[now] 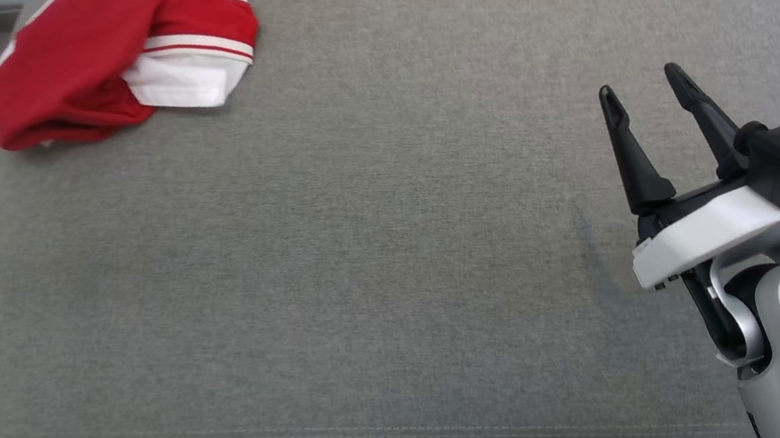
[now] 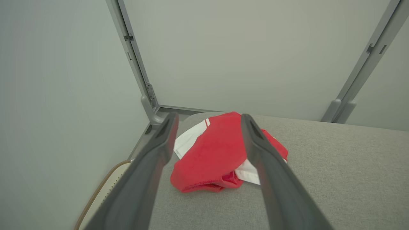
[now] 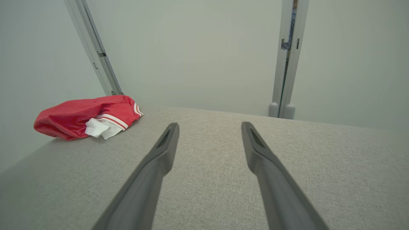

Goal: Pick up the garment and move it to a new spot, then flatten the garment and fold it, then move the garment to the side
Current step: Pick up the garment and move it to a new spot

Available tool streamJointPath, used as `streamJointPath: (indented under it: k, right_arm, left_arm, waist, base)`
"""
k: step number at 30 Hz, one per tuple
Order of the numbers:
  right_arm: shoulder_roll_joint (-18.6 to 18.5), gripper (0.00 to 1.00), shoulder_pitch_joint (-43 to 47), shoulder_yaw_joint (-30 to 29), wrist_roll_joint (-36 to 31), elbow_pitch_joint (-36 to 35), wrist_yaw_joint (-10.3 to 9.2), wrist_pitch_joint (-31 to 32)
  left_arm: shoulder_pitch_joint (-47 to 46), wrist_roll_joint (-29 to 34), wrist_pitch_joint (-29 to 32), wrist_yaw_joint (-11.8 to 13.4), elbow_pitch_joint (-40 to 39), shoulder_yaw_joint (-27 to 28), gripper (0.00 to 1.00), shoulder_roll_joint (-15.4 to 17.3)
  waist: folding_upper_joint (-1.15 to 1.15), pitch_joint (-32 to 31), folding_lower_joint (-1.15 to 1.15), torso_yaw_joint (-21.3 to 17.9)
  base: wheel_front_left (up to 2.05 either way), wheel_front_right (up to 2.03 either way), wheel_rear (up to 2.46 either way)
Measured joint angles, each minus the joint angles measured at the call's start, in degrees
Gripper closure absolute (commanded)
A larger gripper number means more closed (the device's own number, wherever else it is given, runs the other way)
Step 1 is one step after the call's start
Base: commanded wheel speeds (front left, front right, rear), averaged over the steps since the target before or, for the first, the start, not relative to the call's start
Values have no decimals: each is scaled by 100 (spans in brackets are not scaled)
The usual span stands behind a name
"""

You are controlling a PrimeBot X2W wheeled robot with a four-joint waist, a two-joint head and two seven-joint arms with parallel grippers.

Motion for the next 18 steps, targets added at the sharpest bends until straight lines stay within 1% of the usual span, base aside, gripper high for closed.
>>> streamJointPath:
  k: [4,9,15,18]
  right_arm:
    - [-4,0,-126,-48,-55,-133,0,14]
    - [-18,0,-198,-66,-116,-281,0,16]
    - [-99,0,-255,-103,-197,-474,0,75]
    - [-127,0,-282,-107,-221,-544,0,116]
  left_arm:
    - [-444,-30,98,-182,513,-16,0,-37]
    - [-800,156,98,-272,1116,-88,0,35]
    - [-1086,234,30,-413,1602,-146,0,37]
    - [-1121,229,-14,-515,1781,-182,0,-25]
  waist:
    - [0,439,0,-297]
    - [0,997,1,-615]
    - [0,1610,1,-889]
    - [0,1867,1,-980]
  base:
    - [0,0,0]
    - [0,0,0]
    - [0,0,0]
    - [0,0,0]
